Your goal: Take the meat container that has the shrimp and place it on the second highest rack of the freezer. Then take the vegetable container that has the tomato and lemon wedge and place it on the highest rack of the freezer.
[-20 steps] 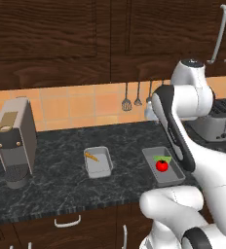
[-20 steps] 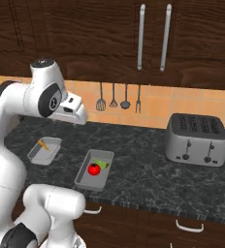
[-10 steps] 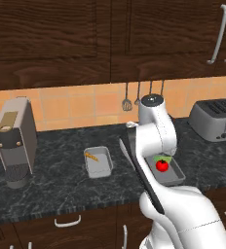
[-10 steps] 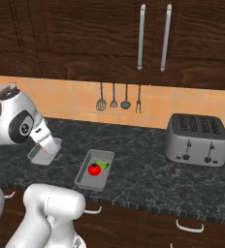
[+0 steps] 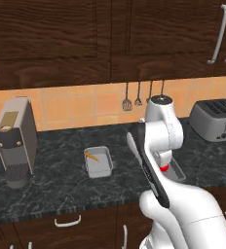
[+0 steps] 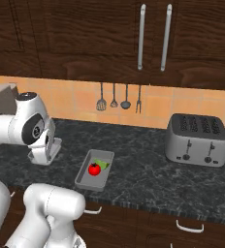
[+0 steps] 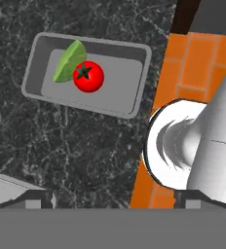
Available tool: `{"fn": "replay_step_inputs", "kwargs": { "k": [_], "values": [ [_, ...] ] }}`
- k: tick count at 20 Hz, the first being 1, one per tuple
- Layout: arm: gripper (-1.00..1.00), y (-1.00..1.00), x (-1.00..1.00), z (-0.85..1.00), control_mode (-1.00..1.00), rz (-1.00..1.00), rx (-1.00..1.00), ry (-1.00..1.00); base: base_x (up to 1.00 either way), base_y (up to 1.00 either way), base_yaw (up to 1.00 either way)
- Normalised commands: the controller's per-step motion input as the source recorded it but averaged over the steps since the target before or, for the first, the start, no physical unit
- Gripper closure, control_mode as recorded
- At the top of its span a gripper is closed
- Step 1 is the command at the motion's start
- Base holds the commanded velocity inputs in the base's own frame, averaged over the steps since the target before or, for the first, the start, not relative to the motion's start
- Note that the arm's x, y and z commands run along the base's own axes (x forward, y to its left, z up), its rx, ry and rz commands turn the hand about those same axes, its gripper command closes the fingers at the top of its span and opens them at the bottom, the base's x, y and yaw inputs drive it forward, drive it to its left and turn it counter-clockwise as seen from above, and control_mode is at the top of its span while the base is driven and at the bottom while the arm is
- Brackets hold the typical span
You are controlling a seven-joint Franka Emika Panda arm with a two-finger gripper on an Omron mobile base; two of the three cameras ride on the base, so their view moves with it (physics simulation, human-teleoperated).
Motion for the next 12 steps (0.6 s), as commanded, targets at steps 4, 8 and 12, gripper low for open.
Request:
{"fn": "replay_step_inputs", "kwargs": {
  "k": [4, 8, 12],
  "values": [
    [-1.0, 0.66, 0.19, -0.09, -1.0, -0.38, 0.02, 0.07, 0.0, 0.0, 0.0],
    [-1.0, 0.94, 0.17, -0.26, -1.0, -0.32, -0.04, 0.0, 0.0, 0.0, 0.0],
    [-1.0, 0.7, 0.01, -0.35, -1.0, -0.17, 0.0, 0.0, 0.0, 0.0, 0.0]
  ]
}}
